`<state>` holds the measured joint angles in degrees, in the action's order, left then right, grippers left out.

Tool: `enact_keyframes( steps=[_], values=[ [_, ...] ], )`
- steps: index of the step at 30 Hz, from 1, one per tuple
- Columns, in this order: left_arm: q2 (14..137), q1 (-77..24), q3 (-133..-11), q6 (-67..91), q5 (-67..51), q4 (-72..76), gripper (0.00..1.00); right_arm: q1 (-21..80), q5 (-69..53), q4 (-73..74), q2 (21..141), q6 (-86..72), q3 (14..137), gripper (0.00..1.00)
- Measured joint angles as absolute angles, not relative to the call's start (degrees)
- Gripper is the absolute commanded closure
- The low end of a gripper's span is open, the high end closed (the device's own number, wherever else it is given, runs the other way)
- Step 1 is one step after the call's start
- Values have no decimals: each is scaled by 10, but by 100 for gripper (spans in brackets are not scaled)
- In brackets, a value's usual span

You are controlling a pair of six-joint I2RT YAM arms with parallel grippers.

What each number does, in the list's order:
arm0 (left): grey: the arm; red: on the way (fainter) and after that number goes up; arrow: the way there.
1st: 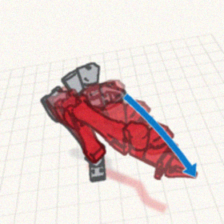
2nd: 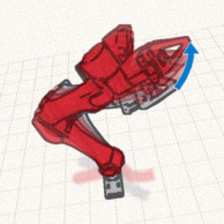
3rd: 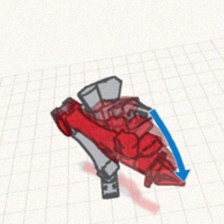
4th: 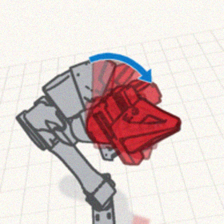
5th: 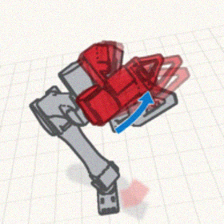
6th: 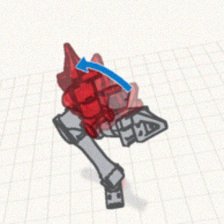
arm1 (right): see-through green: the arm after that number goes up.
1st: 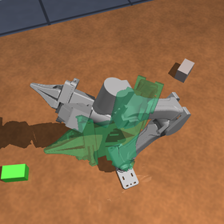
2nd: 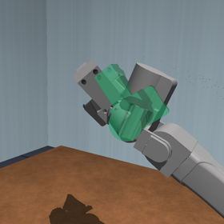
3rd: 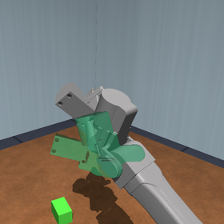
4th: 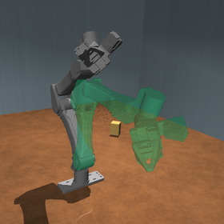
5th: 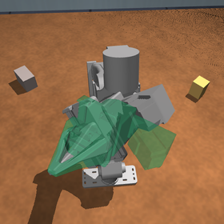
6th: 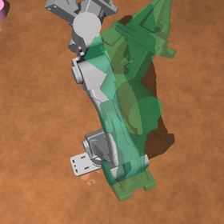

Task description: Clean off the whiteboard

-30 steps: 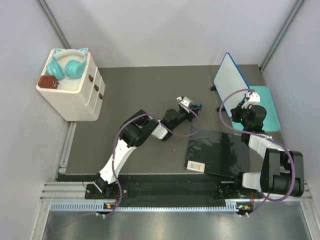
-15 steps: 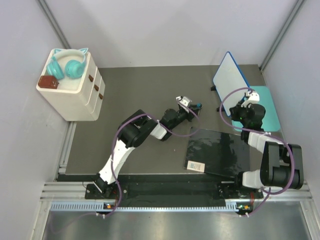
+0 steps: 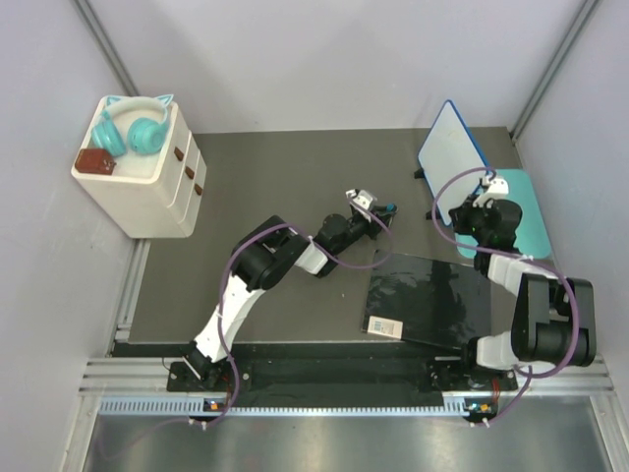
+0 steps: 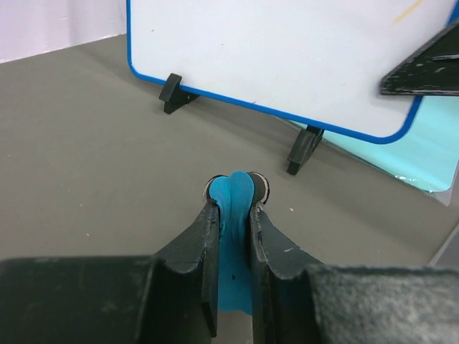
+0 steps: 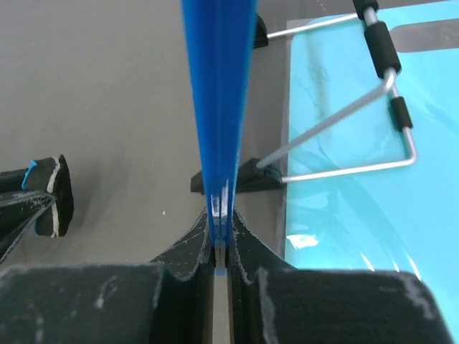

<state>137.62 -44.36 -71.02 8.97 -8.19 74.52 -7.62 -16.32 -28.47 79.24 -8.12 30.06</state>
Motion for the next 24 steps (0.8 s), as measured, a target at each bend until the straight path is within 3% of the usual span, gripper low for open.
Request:
enact_keyframes(
  steps=[7, 24],
  values=[
    [1359, -443, -707, 90, -84, 745, 100, -77, -177, -255, 860, -89, 377, 100],
    [1353, -444, -696, 90, -84, 746, 100, -77, -155, -174, 874, -107, 434, 100]
  ],
)
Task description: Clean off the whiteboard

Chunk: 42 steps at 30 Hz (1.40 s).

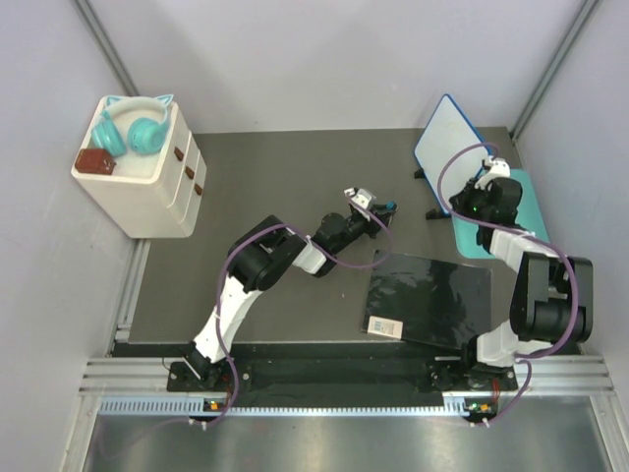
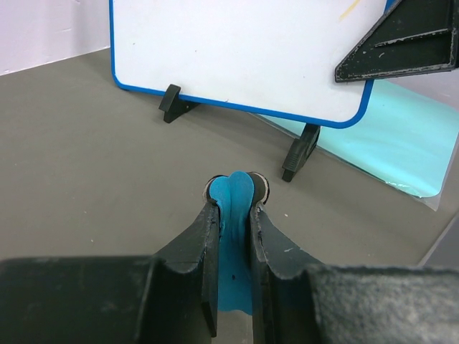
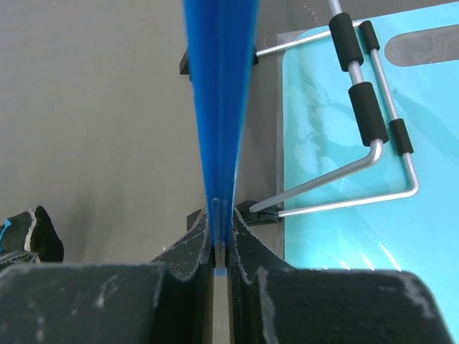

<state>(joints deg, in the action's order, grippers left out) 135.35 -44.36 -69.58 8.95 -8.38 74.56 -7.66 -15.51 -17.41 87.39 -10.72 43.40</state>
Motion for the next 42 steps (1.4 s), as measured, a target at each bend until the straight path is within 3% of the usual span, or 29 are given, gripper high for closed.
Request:
enact_keyframes(
  steps=[28, 42],
  values=[
    [1324, -444, -668, 98, -86, 746, 100, -76, -117, -67, 825, -160, 450, 100],
    [1298, -444, -653, 102, -87, 746, 100, -80, -84, -66, 881, -223, 481, 100]
  ],
)
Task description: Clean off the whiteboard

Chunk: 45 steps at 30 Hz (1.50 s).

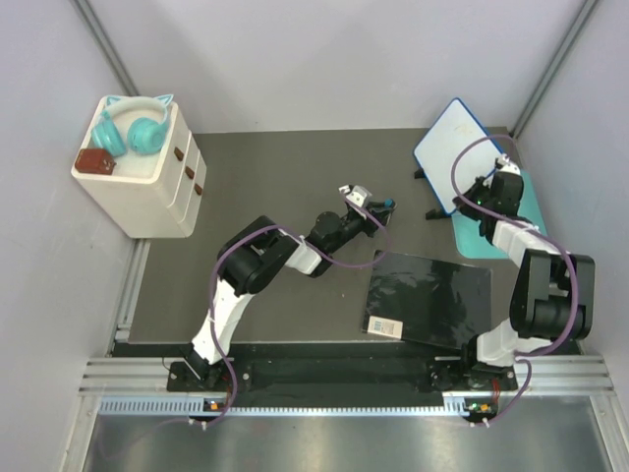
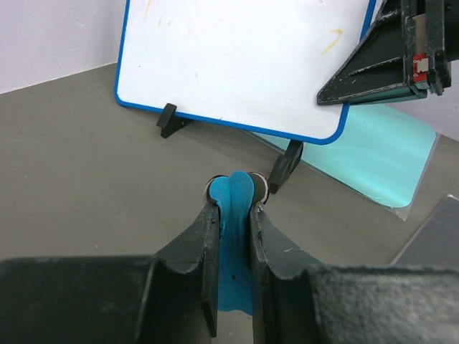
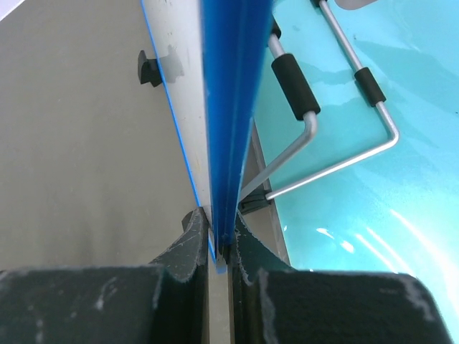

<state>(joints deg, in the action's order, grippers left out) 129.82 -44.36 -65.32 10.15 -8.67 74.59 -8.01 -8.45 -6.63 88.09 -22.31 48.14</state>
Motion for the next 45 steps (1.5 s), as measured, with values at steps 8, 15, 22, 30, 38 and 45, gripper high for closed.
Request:
enact_keyframes(
  steps=[8, 15, 22, 30, 38, 45],
  values=[
    [1298, -443, -653, 104, -88, 746, 100, -85, -87, -46, 925, -231, 524, 100],
    [1298, -443, -653, 106, -92, 746, 100, -91, -104, -16, 961, -261, 557, 100],
    [1285, -444, -636, 105, -92, 746, 100, -93, -100, -15, 931, -298, 523, 100],
    [1279, -443, -621, 106, -92, 746, 100, -93, -65, 9, 877, -329, 476, 100],
    [1265, -443, -611, 109, -92, 746, 100, -93, -48, 30, 874, -341, 453, 100],
    [1252, -444, -601, 109, -92, 746, 100, -86, -71, 140, 889, -309, 434, 88]
  ],
)
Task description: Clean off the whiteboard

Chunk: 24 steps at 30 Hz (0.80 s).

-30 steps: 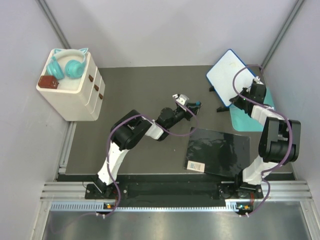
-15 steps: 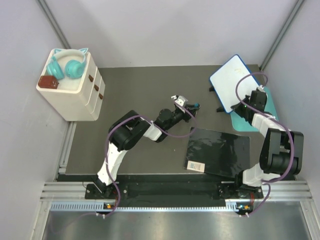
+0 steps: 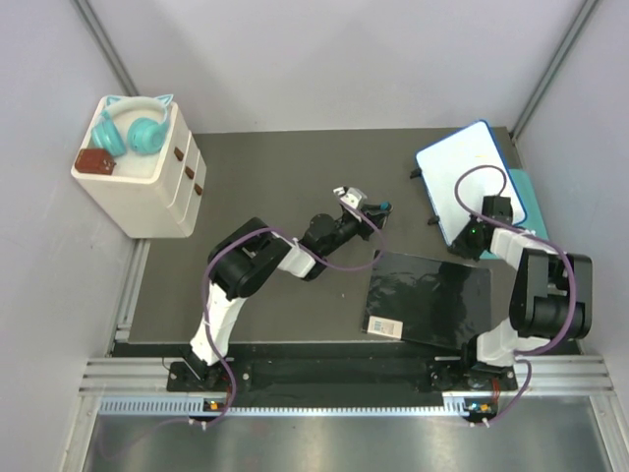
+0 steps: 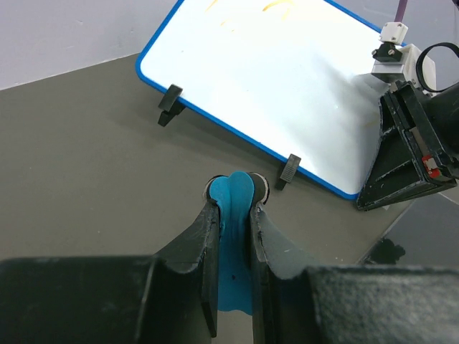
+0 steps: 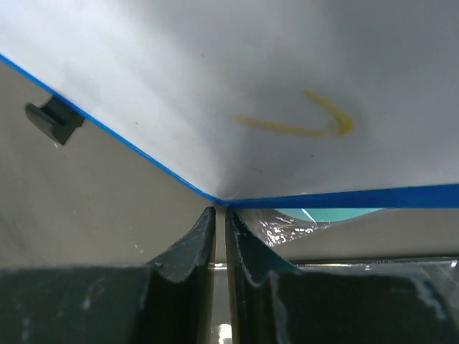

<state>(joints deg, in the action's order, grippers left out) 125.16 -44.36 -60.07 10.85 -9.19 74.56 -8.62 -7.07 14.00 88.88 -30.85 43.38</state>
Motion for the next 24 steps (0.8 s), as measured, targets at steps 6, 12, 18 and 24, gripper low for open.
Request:
enact_keyframes(
  steps=[6, 12, 18, 24],
  values=[
    [1251, -443, -596, 109, -92, 746, 100, -83, -76, 164, 881, -283, 438, 82],
    [1251, -443, -587, 109, -92, 746, 100, -83, -73, 205, 840, -275, 419, 70],
    [1251, -443, -585, 109, -92, 746, 100, -83, -74, 308, 749, -258, 404, 34],
    [1245, -443, -568, 105, -92, 745, 100, -83, -85, 356, 617, -244, 413, 14]
  ],
)
